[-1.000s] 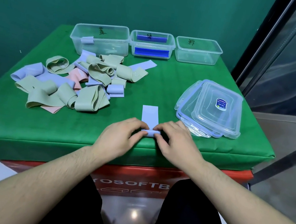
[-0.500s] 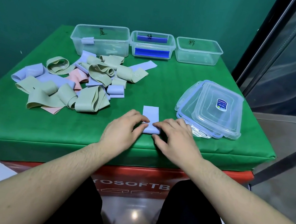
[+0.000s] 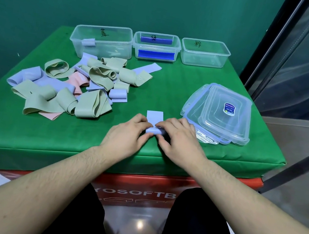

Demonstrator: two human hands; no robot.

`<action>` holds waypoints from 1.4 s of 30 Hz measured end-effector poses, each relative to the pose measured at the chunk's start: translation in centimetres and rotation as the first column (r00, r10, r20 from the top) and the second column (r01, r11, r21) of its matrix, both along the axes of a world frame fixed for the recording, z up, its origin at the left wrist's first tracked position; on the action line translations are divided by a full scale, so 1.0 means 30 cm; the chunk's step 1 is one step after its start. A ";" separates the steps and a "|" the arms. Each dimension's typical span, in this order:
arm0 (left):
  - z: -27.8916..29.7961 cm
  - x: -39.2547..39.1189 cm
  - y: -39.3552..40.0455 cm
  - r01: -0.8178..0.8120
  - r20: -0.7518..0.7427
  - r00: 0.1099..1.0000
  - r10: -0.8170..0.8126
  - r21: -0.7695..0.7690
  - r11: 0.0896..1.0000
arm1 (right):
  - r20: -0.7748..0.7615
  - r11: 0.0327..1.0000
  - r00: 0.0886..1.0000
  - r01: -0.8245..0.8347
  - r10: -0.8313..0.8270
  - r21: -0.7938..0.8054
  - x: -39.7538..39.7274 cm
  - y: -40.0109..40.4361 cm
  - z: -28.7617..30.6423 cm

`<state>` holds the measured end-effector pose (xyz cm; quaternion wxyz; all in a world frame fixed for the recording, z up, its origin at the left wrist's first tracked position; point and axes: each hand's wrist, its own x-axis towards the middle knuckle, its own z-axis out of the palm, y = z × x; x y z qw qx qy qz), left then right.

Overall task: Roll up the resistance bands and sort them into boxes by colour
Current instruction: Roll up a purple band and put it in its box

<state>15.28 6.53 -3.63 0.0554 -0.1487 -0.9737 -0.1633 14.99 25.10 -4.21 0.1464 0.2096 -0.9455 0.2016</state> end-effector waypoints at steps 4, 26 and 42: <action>-0.004 -0.007 0.004 -0.019 -0.003 1.000 0.020 0.058 0.998 | 0.039 1.000 0.999 0.006 -0.006 0.005 -0.010 -0.003 0.002; -0.010 -0.049 -0.004 -0.023 -0.079 0.996 0.031 0.097 0.995 | 0.060 0.997 0.996 0.059 -0.062 0.049 -0.077 -0.017 0.001; -0.002 -0.097 0.016 -0.058 -0.112 0.992 0.057 -0.006 0.998 | -0.018 0.988 0.996 0.091 -0.089 0.127 -0.118 -0.034 0.015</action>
